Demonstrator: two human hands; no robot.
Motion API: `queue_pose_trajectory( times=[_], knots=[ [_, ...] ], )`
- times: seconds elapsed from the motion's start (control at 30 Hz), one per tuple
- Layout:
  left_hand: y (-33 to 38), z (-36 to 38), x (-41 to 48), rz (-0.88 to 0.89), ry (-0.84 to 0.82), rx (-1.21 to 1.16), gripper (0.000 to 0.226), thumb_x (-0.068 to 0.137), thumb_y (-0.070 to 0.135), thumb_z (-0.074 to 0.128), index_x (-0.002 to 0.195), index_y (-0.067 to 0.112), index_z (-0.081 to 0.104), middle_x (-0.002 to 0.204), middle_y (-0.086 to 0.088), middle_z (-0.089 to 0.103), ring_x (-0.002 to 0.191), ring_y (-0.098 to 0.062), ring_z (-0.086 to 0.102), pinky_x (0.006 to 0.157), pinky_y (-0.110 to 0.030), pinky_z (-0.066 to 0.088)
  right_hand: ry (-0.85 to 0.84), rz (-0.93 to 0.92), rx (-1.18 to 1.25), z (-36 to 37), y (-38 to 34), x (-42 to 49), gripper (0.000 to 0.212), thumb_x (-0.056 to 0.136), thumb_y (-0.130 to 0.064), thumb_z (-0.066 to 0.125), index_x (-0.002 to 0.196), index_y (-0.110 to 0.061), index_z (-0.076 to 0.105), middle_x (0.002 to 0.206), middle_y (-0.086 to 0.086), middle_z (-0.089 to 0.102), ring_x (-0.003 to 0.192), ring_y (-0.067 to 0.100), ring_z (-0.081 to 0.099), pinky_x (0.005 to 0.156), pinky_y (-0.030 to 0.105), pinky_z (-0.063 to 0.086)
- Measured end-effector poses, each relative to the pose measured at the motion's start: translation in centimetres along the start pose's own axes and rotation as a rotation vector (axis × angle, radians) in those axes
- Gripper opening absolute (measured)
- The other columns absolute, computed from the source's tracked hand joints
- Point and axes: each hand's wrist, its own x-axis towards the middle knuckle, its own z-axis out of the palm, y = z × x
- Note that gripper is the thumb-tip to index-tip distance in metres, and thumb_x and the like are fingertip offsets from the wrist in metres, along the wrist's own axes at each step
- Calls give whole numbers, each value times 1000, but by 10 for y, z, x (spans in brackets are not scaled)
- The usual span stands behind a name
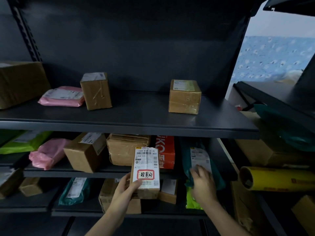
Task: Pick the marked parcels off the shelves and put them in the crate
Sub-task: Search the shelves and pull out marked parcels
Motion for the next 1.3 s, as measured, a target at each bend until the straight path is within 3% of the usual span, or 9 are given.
queue_pose_trajectory(
  times=[0.27, 0.47, 0.67, 0.77, 0.9, 1.03, 1.1, 1.17, 1.3],
  knots=[
    [12, -32, 4, 38, 37, -29, 88, 47, 33, 80, 127, 16, 46, 118, -13, 64, 109, -31, 61, 99, -50, 46, 124, -32, 231, -11, -97, 58, 60, 93, -28, 50, 146, -22, 25, 155, 9, 19, 141, 25, 23, 112, 32, 27],
    [15, -68, 9, 45, 55, -55, 76, 47, 30, 83, 116, 20, 52, 112, -10, 69, 104, -28, 65, 93, -46, 50, 15, 149, 114, -4, -130, 99, 64, 86, -57, 46, 141, -27, 33, 153, 16, 19, 137, 34, 20, 109, 44, 24],
    [6, -84, 9, 30, 87, -109, 76, 50, 29, 80, 119, 16, 52, 109, -11, 70, 102, -30, 66, 89, -45, 51, 41, 171, 80, -3, -127, 78, 56, 83, -56, 52, 135, -37, 40, 149, 12, 29, 131, 33, 28, 103, 44, 30],
    [4, -79, 8, 2, 71, -131, 70, 53, 28, 78, 117, 17, 52, 108, -11, 70, 99, -28, 67, 79, -40, 53, 144, 208, 250, -8, -117, 48, 58, 81, -50, 59, 135, -34, 44, 143, 13, 38, 128, 34, 34, 101, 44, 35],
    [0, -63, 3, -23, 48, -122, 82, 56, 31, 77, 130, 15, 44, 113, -10, 67, 106, -28, 63, 97, -47, 48, 183, 284, 733, -10, -98, 11, 50, 83, -30, 62, 131, -22, 52, 124, 14, 52, 115, 34, 47, 96, 48, 45],
    [-3, -46, -3, -34, 28, -94, 92, 52, 38, 77, 134, 16, 42, 116, -9, 65, 110, -28, 60, 102, -50, 44, 80, 316, 987, -10, -84, -15, 48, 90, -28, 56, 137, -22, 44, 126, 8, 53, 117, 29, 51, 97, 52, 46],
    [-4, -39, -4, -36, 22, -84, 94, 52, 40, 77, 136, 15, 41, 118, -9, 64, 111, -28, 59, 104, -50, 43, 53, 341, 1080, -11, -78, -22, 47, 91, -26, 55, 136, -22, 44, 126, 8, 56, 114, 26, 54, 94, 48, 49],
    [-5, -34, -5, -34, 17, -80, 97, 51, 41, 77, 137, 15, 40, 119, -8, 63, 112, -27, 59, 104, -50, 42, 50, 363, 1155, -14, -73, -25, 39, 91, -21, 56, 129, -25, 49, 119, 5, 60, 103, 18, 61, 77, 31, 54],
    [-5, -26, -8, -39, 12, -62, 98, 52, 43, 77, 138, 18, 39, 117, -5, 62, 111, -25, 58, 105, -49, 41, 10, 369, 1226, -21, -68, -28, 33, 91, -19, 56, 117, -37, 47, 109, -2, 61, 92, 8, 62, 57, 12, 48]
  ],
)
